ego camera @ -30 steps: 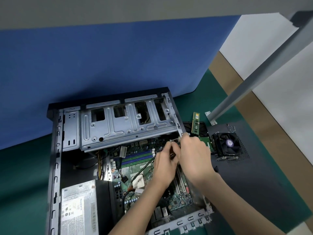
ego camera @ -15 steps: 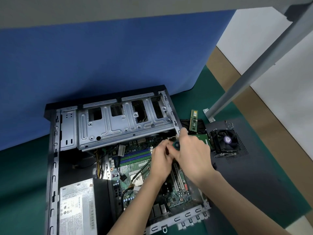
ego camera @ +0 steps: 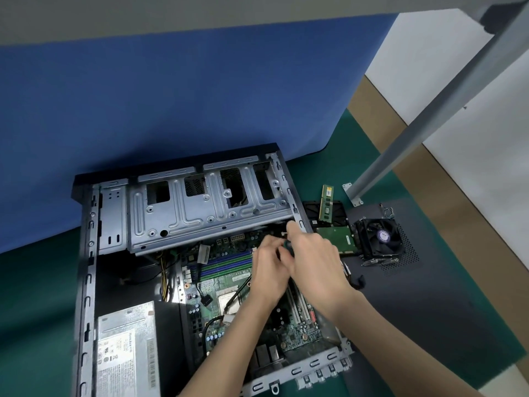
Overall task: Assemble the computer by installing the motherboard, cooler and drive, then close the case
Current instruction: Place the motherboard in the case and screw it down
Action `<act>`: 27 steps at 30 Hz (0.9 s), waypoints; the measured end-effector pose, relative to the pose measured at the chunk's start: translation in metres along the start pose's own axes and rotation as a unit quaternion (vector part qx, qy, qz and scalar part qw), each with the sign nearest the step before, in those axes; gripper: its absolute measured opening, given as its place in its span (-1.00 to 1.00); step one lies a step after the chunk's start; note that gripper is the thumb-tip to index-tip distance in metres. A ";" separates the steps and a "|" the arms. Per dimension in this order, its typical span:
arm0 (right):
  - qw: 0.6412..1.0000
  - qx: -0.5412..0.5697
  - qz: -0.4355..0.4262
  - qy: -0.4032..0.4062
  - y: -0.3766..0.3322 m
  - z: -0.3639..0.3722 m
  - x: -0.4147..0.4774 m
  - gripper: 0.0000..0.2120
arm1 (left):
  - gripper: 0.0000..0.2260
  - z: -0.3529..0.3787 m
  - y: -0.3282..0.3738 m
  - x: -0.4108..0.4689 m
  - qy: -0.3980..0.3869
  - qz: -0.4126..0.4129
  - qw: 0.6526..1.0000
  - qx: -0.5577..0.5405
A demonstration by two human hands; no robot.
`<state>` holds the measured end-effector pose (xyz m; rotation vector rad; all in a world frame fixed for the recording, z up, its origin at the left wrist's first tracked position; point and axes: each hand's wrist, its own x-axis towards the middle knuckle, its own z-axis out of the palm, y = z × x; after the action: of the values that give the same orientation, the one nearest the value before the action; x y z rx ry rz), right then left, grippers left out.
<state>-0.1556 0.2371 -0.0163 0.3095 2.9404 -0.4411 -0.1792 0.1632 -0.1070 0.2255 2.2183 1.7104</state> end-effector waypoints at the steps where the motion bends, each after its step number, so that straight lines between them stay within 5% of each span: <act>1: 1.000 0.006 0.009 0.002 -0.002 0.000 0.001 -0.82 | -0.85 0.001 -0.001 -0.001 0.008 -0.011 1.000 -0.007; 6: 0.997 -0.040 0.059 0.023 -0.011 -0.004 0.008 -0.76 | -0.52 -0.003 0.000 -0.002 0.047 -0.003 0.997 -0.053; 11: 1.000 -0.008 -0.001 -0.017 -0.009 -0.001 -0.001 -0.90 | -0.71 -0.002 -0.004 -0.004 0.030 -0.008 0.999 -0.017; 15: 0.999 -0.005 0.049 0.005 -0.008 -0.001 0.005 -0.81 | -0.75 -0.002 -0.002 -0.005 0.050 -0.030 0.998 -0.025; 20: 1.000 -0.014 -0.012 0.001 -0.002 0.005 -0.001 -0.86 | -0.69 -0.004 -0.004 -0.004 0.030 -0.012 0.998 -0.057; 24: 0.999 -0.004 0.038 0.019 0.001 0.002 0.004 -0.78 | -0.51 0.000 -0.003 -0.004 0.043 0.018 0.998 -0.036; 27: 0.999 -0.033 0.025 0.036 0.001 -0.002 0.007 -0.81 | -0.56 0.002 -0.003 -0.001 0.047 0.023 0.998 -0.036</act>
<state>-0.1622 0.2401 -0.0156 0.3960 3.0020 -0.3318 -0.1769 0.1639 -0.1105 0.1837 2.2295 1.8574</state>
